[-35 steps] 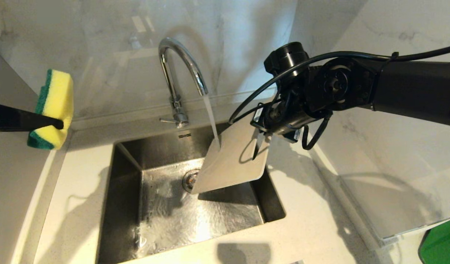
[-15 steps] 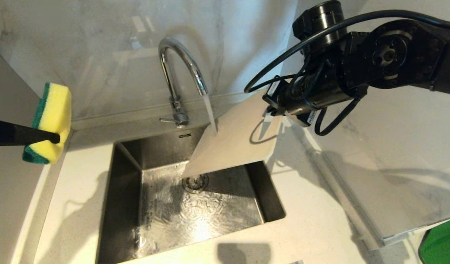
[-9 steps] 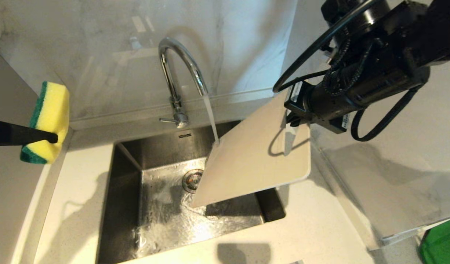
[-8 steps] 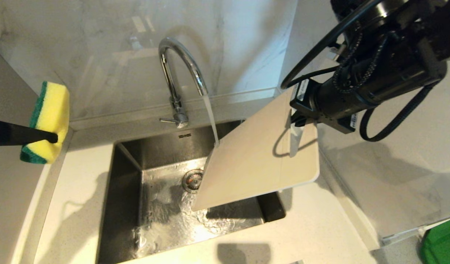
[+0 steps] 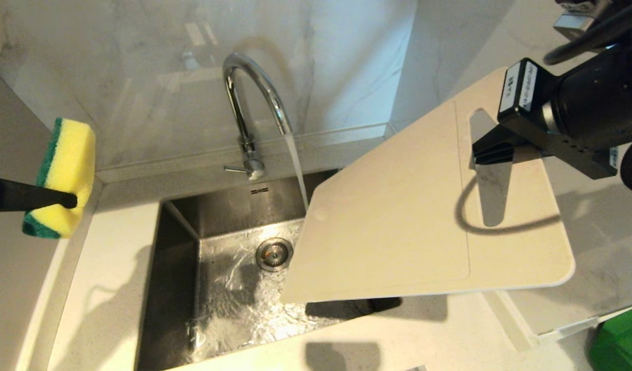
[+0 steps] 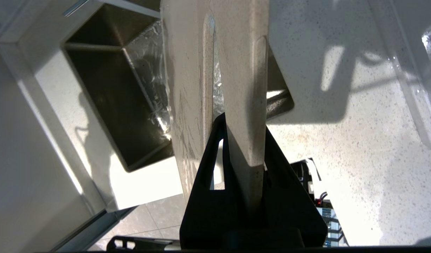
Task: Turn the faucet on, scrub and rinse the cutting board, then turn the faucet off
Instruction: Put down the cutting board
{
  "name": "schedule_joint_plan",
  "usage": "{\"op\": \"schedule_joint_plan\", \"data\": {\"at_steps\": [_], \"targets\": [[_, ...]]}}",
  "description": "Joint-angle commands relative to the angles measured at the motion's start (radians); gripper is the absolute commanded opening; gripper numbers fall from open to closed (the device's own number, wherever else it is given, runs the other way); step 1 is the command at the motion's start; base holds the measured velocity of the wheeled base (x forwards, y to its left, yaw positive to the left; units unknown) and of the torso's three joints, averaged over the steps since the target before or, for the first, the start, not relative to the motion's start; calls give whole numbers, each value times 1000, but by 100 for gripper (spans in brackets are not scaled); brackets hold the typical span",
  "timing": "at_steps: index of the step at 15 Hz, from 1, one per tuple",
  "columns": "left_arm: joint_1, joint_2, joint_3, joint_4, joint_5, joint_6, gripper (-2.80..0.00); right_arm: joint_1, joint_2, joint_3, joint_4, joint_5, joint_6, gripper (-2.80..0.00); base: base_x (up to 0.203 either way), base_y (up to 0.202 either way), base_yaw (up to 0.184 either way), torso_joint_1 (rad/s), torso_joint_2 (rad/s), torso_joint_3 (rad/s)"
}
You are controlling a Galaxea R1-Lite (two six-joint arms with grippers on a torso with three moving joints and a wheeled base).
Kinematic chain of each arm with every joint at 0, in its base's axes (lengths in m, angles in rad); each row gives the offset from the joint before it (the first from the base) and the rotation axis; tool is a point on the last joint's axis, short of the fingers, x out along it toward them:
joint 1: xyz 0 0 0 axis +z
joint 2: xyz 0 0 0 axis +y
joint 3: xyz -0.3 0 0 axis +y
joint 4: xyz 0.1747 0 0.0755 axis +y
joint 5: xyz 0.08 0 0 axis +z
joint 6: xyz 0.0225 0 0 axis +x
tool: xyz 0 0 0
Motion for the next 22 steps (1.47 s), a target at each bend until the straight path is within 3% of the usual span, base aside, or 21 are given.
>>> {"op": "schedule_joint_plan", "data": {"at_steps": [1, 7, 11, 15, 22], "targets": [[-12, -3, 2, 3, -3, -2, -280, 0, -44, 9, 14, -1, 3, -280, 0, 0, 0, 0, 0, 0], [-12, 0, 2, 3, -3, -2, -280, 0, -70, 75, 34, -64, -30, -280, 0, 0, 0, 0, 0, 0], [-12, -1, 5, 5, -3, -2, -280, 0, -109, 92, 121, -121, -55, -280, 0, 0, 0, 0, 0, 0], [-13, -1, 9, 5, -3, -2, -280, -1, -173, 207, 126, -149, -123, -280, 0, 0, 0, 0, 0, 0], [-13, -9, 17, 6, -3, -2, -280, 0, -242, 345, 122, -158, -149, -280, 0, 0, 0, 0, 0, 0]]}}
